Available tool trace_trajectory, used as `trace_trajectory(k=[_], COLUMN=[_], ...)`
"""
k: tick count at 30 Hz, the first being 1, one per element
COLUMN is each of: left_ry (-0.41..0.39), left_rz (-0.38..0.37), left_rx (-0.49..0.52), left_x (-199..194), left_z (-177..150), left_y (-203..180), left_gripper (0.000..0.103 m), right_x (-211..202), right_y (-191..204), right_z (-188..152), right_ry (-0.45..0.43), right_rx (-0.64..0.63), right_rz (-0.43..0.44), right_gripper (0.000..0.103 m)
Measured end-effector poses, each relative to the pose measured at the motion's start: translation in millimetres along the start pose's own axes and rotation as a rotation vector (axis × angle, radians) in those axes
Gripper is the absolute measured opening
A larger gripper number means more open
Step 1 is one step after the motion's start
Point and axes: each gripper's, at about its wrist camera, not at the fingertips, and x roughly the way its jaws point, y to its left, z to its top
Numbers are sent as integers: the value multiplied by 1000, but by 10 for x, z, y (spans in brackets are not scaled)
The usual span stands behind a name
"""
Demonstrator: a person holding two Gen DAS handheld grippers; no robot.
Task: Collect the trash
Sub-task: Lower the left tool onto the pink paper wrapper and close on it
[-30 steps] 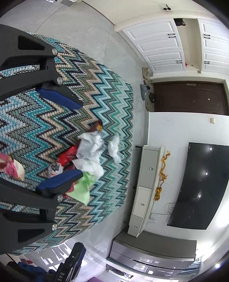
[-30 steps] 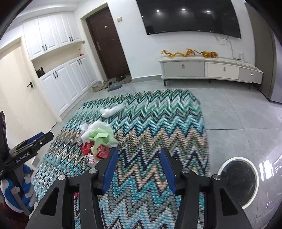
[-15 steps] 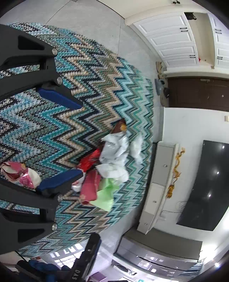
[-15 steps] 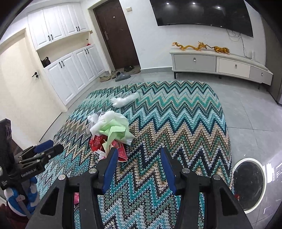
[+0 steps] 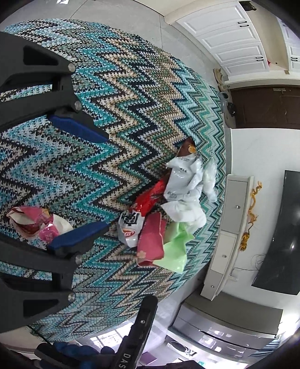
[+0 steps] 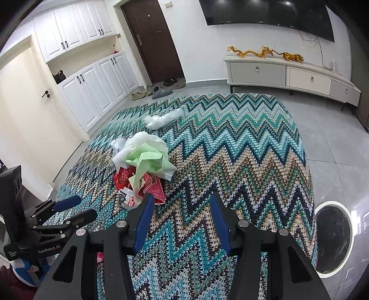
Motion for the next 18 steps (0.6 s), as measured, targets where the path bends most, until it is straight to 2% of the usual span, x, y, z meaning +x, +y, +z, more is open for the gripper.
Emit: trace_trajectory(k=[18], left_ry=[84], left_rz=[-23], left_rx=[41], left_x=[232], left_z=[-111], left_y=[-128], left_gripper=[69], right_x=[235], right_y=[-87], right_z=[-126], right_ry=[54], right_rx=[16], right_rz=[17], right_gripper=[48])
